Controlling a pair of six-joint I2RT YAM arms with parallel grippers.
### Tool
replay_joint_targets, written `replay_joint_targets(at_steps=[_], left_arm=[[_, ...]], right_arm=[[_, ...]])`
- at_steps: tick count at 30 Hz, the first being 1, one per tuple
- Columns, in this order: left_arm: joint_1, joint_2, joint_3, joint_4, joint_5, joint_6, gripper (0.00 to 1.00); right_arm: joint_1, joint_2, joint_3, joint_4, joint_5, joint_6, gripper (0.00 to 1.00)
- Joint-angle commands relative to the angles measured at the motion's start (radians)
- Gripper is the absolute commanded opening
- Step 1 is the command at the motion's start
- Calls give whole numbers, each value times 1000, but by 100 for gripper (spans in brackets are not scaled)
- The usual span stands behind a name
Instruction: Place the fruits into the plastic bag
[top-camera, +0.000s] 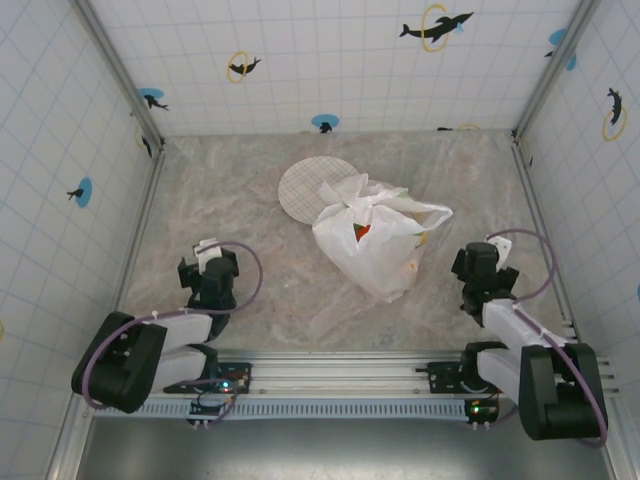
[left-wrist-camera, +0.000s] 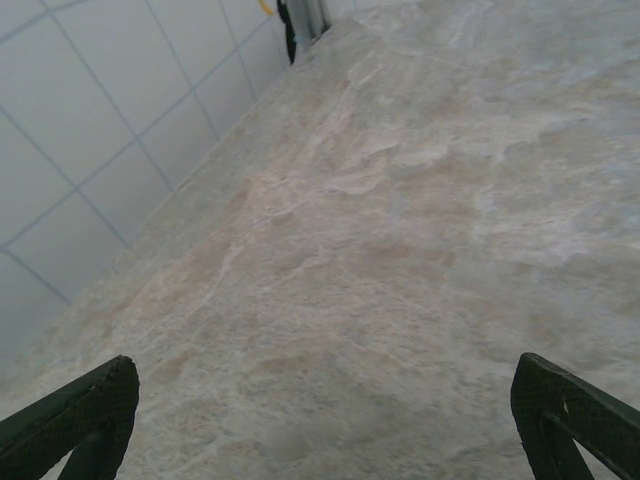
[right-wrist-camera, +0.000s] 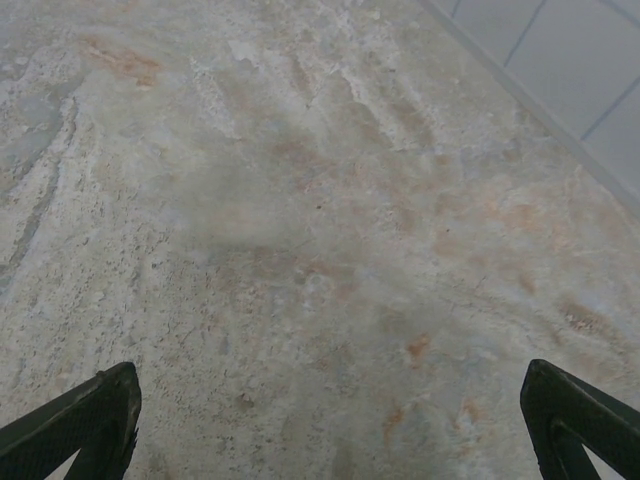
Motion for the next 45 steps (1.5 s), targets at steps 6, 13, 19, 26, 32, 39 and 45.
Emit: replay_joint_targets(at_steps=[6, 13, 19, 26, 32, 39, 45], left_arm=[[65, 98, -72, 266, 156, 67, 97], [111, 128, -101, 410, 290, 105, 98], [170, 232, -131, 621, 384, 115, 98], [332, 321, -138, 697, 592, -22, 97], [339, 295, -88, 546, 652, -3, 98], [339, 294, -87, 543, 652, -4, 98], [339, 292, -88, 538, 654, -3, 98]], right_arm=[[63, 48, -70, 131, 39, 6, 100], [80, 45, -176, 321, 31, -55, 100], [85, 41, -265, 515, 23, -137, 100], [76, 53, -314, 712, -16, -177, 100], [57, 128, -313, 836, -41, -202, 100], [26, 237, -289, 968, -87, -229, 100], [9, 334, -221, 957, -171, -213, 100]])
